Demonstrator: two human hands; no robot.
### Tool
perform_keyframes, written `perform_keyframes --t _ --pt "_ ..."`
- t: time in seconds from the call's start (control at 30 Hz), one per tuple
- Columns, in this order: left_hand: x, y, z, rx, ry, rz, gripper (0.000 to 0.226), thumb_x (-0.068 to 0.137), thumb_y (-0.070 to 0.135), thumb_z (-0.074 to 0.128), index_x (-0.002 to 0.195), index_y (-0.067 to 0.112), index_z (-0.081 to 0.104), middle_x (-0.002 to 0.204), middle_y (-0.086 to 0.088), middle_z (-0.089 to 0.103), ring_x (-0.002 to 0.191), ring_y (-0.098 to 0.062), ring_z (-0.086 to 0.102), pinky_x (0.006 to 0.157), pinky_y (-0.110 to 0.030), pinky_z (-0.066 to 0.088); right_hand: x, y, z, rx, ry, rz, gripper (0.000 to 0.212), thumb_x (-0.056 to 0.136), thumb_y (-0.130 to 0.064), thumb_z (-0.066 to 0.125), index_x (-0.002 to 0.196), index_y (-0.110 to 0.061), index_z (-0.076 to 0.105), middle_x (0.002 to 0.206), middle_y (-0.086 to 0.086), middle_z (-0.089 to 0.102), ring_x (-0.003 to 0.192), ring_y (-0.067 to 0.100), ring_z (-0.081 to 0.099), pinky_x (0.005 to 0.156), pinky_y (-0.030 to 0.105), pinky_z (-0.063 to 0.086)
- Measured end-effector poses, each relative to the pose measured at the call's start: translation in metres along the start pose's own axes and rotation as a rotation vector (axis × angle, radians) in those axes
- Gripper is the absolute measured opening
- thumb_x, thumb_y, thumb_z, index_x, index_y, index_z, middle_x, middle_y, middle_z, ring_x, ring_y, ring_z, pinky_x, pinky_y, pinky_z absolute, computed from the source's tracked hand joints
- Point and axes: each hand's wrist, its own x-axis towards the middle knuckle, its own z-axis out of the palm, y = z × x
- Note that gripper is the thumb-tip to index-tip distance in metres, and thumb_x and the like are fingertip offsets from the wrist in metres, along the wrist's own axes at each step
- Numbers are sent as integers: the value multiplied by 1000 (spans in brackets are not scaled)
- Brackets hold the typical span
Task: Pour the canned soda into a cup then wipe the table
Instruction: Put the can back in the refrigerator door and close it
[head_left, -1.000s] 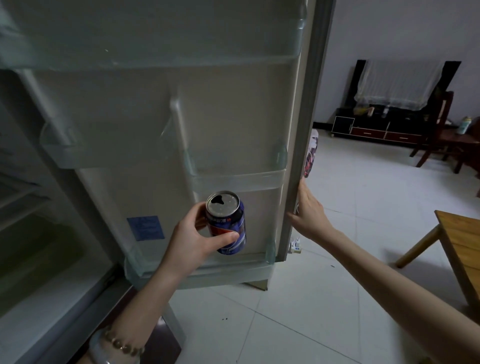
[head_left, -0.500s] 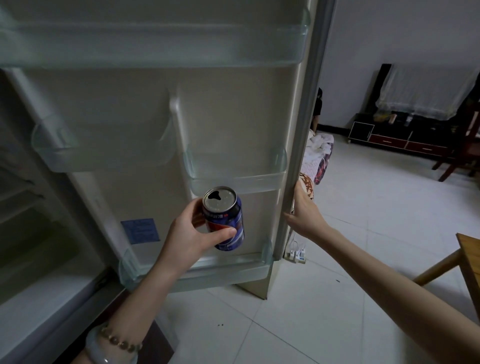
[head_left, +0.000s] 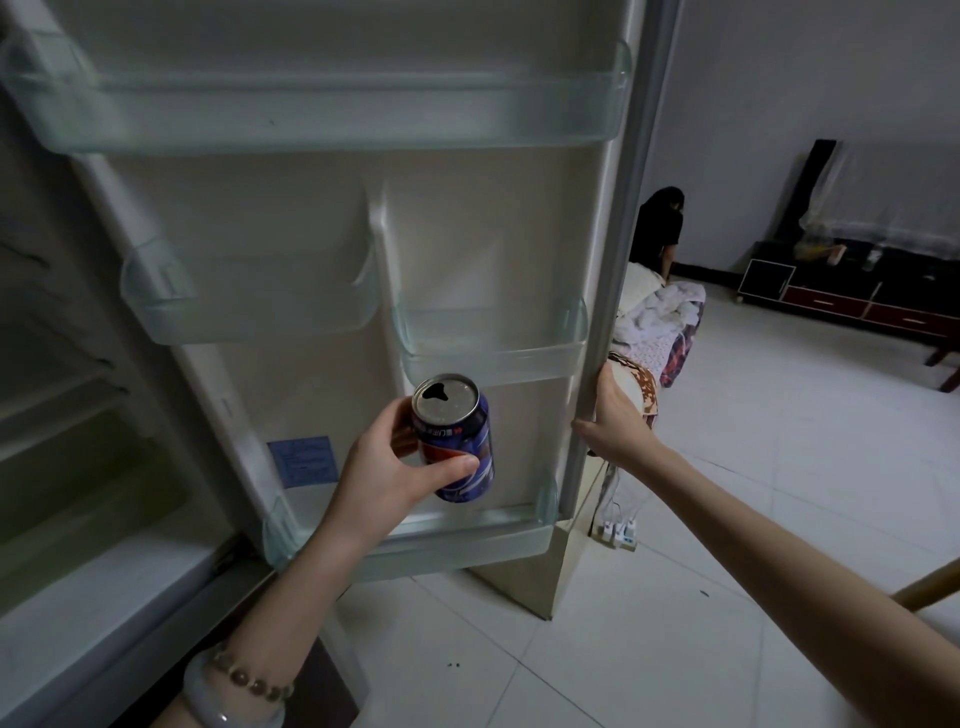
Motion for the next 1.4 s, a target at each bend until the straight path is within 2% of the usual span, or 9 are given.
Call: perform_keyframes --t 0.23,0.37,0.47,0.6,0.8,0.97,1.17,1.27,1.4 --pt "-2 8 0 -13 0 -8 68 44 40 82 107 26 60 101 8 70 95 -5 65 82 -23 51 1 -1 -8 1 -57 -16 95 81 -21 65 149 -15 -1 153 12 26 131 31 39 98 48 46" --pt "-2 15 -1 14 -2 -13 68 44 41 83 106 27 61 101 7 70 95 -7 65 84 -29 51 -15 -16 -37 -135 -154 -38 63 88 -18 55 143 -8 27 141 15 44 120 29 49 95 38 45" --pt "-1 31 -4 51 -4 1 72 40 46 82 107 27 61 101 9 70 95 -4 65 82 -24 50 -38 -43 -73 -299 -247 -26 33 95 -17 44 121 -1 54 118 16 61 103 27 59 81 32 48" --pt "6 65 -9 73 -47 40 69 42 42 84 105 24 63 98 8 72 91 -3 66 78 -18 50 -66 -88 -125 -230 -244 -190 32 97 -20 44 107 0 66 110 14 68 97 30 64 88 41 52" --pt "32 114 -12 57 -91 115 62 47 36 89 102 19 66 95 3 73 91 -10 68 77 -23 52 -83 -142 -156 346 -355 -370 30 93 -10 52 121 -18 57 120 1 63 106 13 61 94 32 50" --pt "63 130 -9 48 -41 149 55 58 27 85 108 16 63 101 2 71 95 -10 67 81 -23 51 -70 -155 -152 519 -291 -429 39 89 -5 55 127 -12 53 120 4 63 110 15 60 97 32 47" --pt "107 112 6 55 27 121 77 45 38 88 113 13 60 105 0 70 99 -14 65 88 -31 51 -35 -158 -134 615 -206 -334 47 79 2 55 125 -10 54 120 9 63 112 20 59 100 38 46" --pt "124 98 13 76 44 92 66 57 20 89 115 10 59 106 -2 68 101 -17 65 88 -31 51 -22 -156 -126 685 -214 -253 49 80 14 44 121 -11 53 117 8 62 111 20 57 97 33 46" --pt "137 84 17 118 44 46 61 58 20 88 113 15 60 106 -1 68 99 -16 64 88 -30 50 -11 -152 -117 794 -293 -153 51 81 21 35 124 -1 49 121 16 58 114 24 55 90 27 48"
